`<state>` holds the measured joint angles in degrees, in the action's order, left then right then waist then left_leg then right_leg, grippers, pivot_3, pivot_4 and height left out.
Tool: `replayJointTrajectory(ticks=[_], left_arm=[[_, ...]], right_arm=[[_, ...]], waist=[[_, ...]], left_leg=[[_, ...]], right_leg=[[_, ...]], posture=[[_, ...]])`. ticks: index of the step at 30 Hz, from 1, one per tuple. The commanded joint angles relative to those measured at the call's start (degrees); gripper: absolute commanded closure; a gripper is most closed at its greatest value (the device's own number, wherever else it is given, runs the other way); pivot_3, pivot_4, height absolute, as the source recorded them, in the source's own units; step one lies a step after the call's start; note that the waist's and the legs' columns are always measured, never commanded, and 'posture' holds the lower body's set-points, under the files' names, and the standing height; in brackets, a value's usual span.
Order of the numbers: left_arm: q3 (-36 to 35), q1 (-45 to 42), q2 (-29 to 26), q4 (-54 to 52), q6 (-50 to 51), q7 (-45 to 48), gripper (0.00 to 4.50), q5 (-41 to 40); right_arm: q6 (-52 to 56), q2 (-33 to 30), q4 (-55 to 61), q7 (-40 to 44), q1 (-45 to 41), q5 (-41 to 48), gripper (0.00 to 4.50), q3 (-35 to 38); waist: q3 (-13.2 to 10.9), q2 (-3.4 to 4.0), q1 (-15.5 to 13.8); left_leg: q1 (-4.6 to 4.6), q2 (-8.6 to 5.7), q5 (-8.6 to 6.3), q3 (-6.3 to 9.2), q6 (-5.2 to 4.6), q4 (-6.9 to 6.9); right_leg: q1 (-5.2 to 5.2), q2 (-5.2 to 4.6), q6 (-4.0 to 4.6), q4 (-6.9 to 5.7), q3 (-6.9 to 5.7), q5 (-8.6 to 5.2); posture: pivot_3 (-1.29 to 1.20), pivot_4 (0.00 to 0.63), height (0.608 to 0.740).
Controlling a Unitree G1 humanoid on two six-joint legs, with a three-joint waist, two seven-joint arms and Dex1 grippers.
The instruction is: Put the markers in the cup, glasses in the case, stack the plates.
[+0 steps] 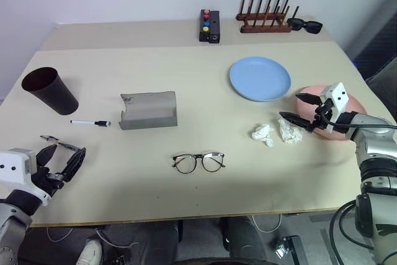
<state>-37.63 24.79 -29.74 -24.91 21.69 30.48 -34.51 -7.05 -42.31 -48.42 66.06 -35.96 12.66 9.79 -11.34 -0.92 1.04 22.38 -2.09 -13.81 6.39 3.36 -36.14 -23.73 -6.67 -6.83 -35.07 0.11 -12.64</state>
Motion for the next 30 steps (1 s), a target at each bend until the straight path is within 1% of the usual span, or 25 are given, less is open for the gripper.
replayJointTrajectory(ticks=[1,15,25,30], left_arm=[[-1.3,-0.03,-0.6,-1.69,-0.21,0.05,0.69,-0.57],[-0.64,-0.85,-0.94,-1.75,0.46,-0.08,0.69,-0.3],[0.63,-2.8,-1.19,-1.08,0.38,-0.65,0.69,0.54],[0.67,-3.57,-1.03,-0.86,-0.25,-1.08,0.69,0.69]], right_arm=[[0.62,-1.15,3.12,-0.25,0.56,1.26,0.0,1.41],[2.1,-0.95,6.48,-0.9,2.5,1.68,0.0,1.68],[7.57,0.02,15.12,-3.8,3.54,2.65,0.0,1.19],[9.74,2.54,19.16,-6.01,3.36,2.75,0.0,-0.14]], waist=[[0.0,0.0,-0.02],[0.0,0.0,0.0],[0.0,0.0,-0.1],[0.0,0.0,0.01]], left_leg=[[0.0,0.0,0.0,0.0,0.0,0.0],[0.0,0.0,0.0,0.0,0.0,0.0],[0.0,0.0,0.0,0.0,0.0,0.0],[0.0,0.0,0.0,0.01,0.0,0.0]], right_leg=[[0.0,0.0,0.0,0.0,0.0,0.0],[0.0,0.0,0.0,0.0,0.0,0.0],[0.0,0.0,0.0,0.0,0.0,0.0],[0.0,0.0,0.0,-0.01,0.0,0.0]], posture=[[0.0,0.15,0.734],[0.0,0.15,0.734],[0.0,0.15,0.734],[0.0,0.15,0.734]])
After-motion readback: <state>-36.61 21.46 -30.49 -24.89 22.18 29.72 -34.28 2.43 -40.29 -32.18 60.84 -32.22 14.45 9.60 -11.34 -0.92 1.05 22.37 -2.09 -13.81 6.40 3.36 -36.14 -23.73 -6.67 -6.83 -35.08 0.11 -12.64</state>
